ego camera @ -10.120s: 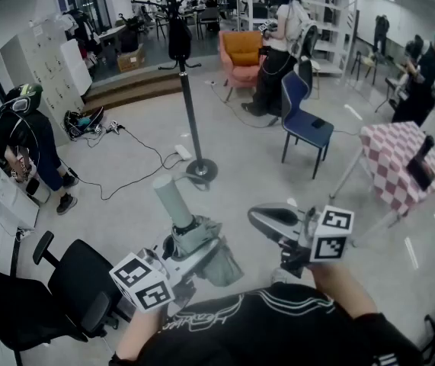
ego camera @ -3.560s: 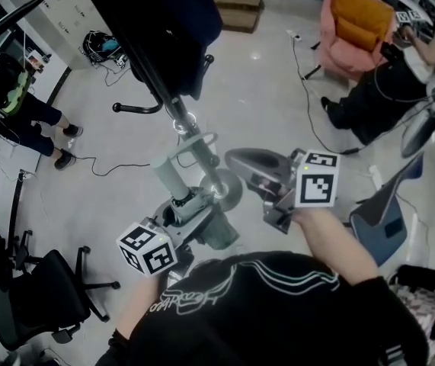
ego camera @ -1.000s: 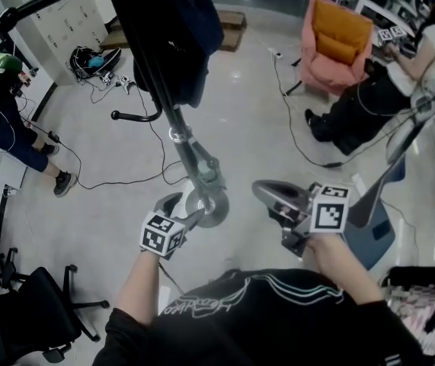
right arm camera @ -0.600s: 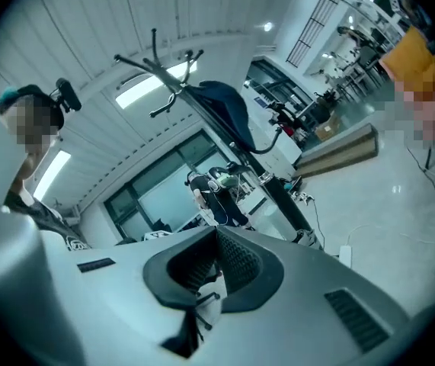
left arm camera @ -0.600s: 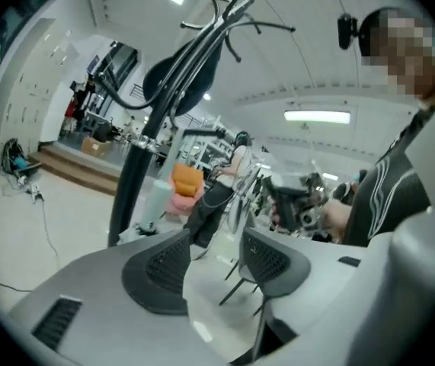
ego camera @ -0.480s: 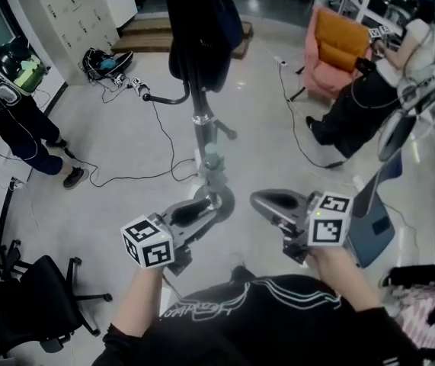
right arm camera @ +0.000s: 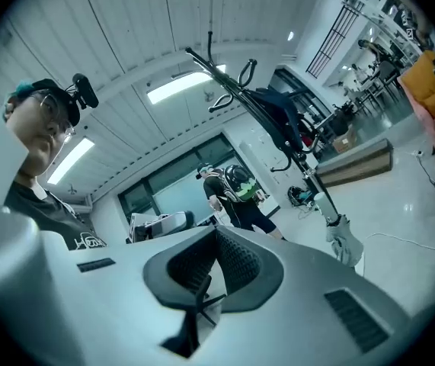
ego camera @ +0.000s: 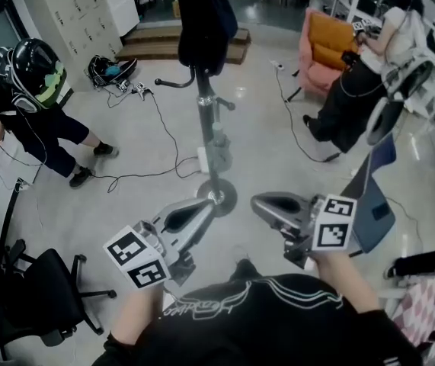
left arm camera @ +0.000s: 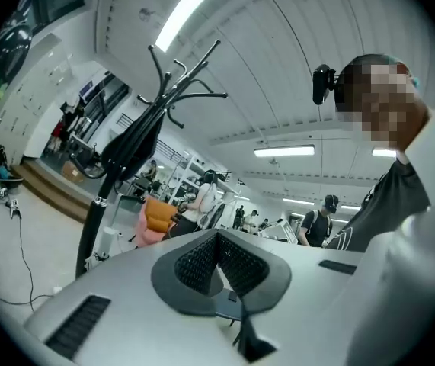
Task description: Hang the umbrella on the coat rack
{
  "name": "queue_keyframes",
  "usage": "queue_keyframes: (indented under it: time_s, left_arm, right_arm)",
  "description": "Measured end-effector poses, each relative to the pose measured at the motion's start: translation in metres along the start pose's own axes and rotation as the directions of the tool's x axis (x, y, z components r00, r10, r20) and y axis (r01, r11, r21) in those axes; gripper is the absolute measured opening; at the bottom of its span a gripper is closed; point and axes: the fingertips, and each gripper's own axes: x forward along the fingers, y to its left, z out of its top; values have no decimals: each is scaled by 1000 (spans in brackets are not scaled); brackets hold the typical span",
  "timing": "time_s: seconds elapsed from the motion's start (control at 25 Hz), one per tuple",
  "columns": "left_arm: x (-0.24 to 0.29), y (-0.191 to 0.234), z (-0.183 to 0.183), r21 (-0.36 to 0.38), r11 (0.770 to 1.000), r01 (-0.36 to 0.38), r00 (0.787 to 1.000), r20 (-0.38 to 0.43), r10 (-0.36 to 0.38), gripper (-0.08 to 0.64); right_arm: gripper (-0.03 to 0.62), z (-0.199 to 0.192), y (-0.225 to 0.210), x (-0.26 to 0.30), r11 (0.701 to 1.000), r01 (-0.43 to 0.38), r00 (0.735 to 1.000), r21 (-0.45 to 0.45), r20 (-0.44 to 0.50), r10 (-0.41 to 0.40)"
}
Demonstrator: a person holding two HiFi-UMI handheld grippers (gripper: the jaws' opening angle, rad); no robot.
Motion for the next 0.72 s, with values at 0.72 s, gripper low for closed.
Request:
queue_keyframes:
  time_s: [0.72]
  left_arm:
    - [-48, -85, 10, 70, 993, 96, 991, 89, -102, -2]
  right_arm:
    - [11, -7, 84, -18, 997, -78, 988, 12, 135, 75]
